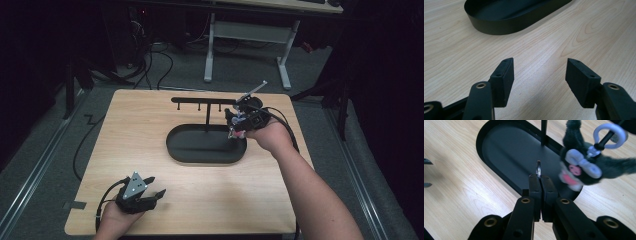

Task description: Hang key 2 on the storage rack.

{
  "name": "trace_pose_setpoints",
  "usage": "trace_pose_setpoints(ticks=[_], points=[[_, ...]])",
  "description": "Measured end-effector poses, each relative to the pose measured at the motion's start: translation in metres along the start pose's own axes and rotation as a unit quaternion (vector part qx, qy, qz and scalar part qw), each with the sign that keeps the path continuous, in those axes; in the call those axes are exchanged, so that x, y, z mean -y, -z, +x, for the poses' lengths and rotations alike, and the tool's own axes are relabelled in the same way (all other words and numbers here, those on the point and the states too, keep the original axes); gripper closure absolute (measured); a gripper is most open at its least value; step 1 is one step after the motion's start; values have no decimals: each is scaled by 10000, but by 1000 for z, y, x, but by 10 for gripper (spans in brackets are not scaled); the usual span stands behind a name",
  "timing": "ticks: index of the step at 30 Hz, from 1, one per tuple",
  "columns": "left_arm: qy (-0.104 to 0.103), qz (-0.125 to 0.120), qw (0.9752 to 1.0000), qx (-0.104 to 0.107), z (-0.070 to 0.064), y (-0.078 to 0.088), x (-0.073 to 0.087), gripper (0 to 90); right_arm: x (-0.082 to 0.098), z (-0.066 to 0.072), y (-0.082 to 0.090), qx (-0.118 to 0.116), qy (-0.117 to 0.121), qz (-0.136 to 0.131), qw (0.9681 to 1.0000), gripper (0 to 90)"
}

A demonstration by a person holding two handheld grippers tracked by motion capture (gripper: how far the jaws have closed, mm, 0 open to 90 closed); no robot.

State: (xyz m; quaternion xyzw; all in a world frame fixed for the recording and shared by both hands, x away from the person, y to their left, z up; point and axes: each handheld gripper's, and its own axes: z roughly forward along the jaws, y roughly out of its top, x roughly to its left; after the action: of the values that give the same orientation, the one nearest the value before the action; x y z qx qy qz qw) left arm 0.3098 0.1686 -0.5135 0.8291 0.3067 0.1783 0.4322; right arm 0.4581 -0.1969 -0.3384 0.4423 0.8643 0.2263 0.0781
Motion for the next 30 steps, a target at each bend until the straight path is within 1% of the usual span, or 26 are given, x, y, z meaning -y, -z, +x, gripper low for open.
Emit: trace_pose_setpoints(ticks=[1, 2, 3, 8, 9, 10, 11, 15, 17, 18, 19, 20, 21, 22, 24, 26, 28, 30], points=[[-3, 2, 10000, 4, 0, 0, 0, 408, -3, 0, 0, 2, -10, 16, 10000, 891], [-10, 16, 10000, 11, 0, 0, 0, 408, -5, 0, 0, -3, 31, 4, 10000, 891], [-10, 16, 10000, 14, 0, 0, 0, 408, -7, 0, 0, -23, -9, -30, 10000, 891], [-5, -21, 10000, 20, 1, 1, -1, 408, -19, 5, -1, -6, 52, -10, 10000, 891], [-8, -25, 10000, 20, 1, 1, -1, 408, -22, 6, 0, 1, 83, -60, 9999, 891], [-10, -28, 10000, 23, 1, 1, -1, 407, -24, 7, 0, -8, 31, -49, 10000, 891], [-12, -29, 10000, 24, 1, 1, -1, 407, -27, 8, 0, -5, 85, -61, 9999, 891], [1, -50, 10000, 11, 1, 2, -1, 407, -38, 10, -2, -36, 110, -88, 9999, 891], [29, -57, 10000, 21, 2, 3, 0, 408, -43, 10, -4, -85, 93, -101, 9999, 891], [36, -62, 10000, 22, 2, 3, 0, 408, -45, 10, -6, -74, 116, -104, 9999, 891], [32, -62, 10000, 24, 2, 3, 0, 408, -46, 10, -8, -75, 83, -82, 9999, 891], [27, -62, 10000, 22, 2, 3, 0, 408, -48, 9, -10, -73, 90, -63, 9999, 891], [28, -53, 10000, 31, 2, 3, -1, 408, -50, 8, -12, -82, 23, -85, 9999, 891], [29, -61, 10000, 27, 2, 2, -1, 408, -51, 6, -14, -97, 9, -85, 9999, 891], [30, -62, 10000, 30, 2, 2, 0, 407, -52, 3, -14, -42, -2, -91, 9999, 891], [9, -20, 10000, 50, 2, 2, 0, 408, -53, 0, -13, -74, -37, -146, 9999, 890], [18, -31, 10000, 44, 2, 1, 0, 407, -53, -3, -13, -82, -110, -150, 9998, 890], [21, -34, 10000, 53, 2, 1, 0, 407, -53, -5, -14, -97, -128, -173, 9997, 890]])
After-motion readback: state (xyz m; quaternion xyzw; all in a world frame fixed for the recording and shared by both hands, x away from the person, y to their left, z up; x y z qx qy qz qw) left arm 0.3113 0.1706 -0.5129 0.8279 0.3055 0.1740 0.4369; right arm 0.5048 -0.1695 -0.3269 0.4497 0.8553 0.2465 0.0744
